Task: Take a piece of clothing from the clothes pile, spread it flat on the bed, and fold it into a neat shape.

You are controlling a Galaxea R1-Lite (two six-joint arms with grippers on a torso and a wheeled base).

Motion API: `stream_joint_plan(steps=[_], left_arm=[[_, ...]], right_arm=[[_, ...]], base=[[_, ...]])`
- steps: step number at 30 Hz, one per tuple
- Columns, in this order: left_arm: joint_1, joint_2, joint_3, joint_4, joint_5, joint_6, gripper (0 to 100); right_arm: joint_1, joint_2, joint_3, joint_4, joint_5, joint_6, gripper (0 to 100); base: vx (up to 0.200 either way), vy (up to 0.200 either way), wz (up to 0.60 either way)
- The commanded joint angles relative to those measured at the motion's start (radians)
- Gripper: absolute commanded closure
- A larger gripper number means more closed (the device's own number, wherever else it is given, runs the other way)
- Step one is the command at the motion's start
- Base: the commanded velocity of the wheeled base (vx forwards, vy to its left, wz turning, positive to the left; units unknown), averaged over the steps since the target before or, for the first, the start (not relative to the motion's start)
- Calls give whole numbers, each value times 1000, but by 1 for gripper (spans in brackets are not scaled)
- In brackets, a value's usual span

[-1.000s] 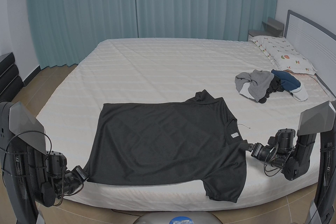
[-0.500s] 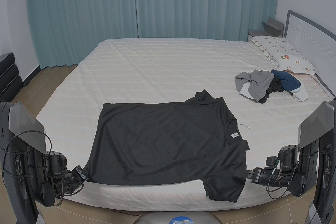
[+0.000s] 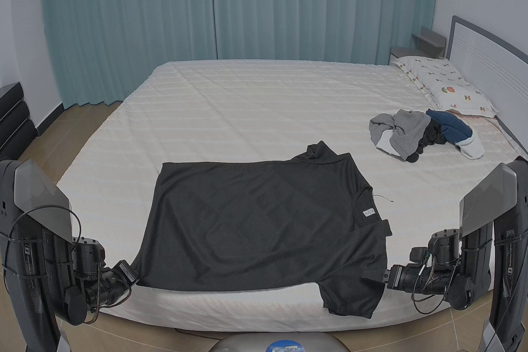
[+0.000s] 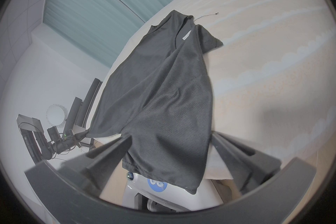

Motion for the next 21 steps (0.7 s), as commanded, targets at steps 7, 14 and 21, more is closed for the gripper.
stream_joint_plan(steps=[7,14,21], left_arm=[[0,-5,16,-18,0,3,100],[0,-11,16,-18,3,13,100],[9,-8,16,-13,23,92,100]], right_arm=[[-26,-12,43,-13,-60,-11,100],[-92,-62,122,-11,-58,-60,100],[-130,-93,171,-7,-72,-91,100]], base=[[0,0,0],[0,0,0],[0,0,0]])
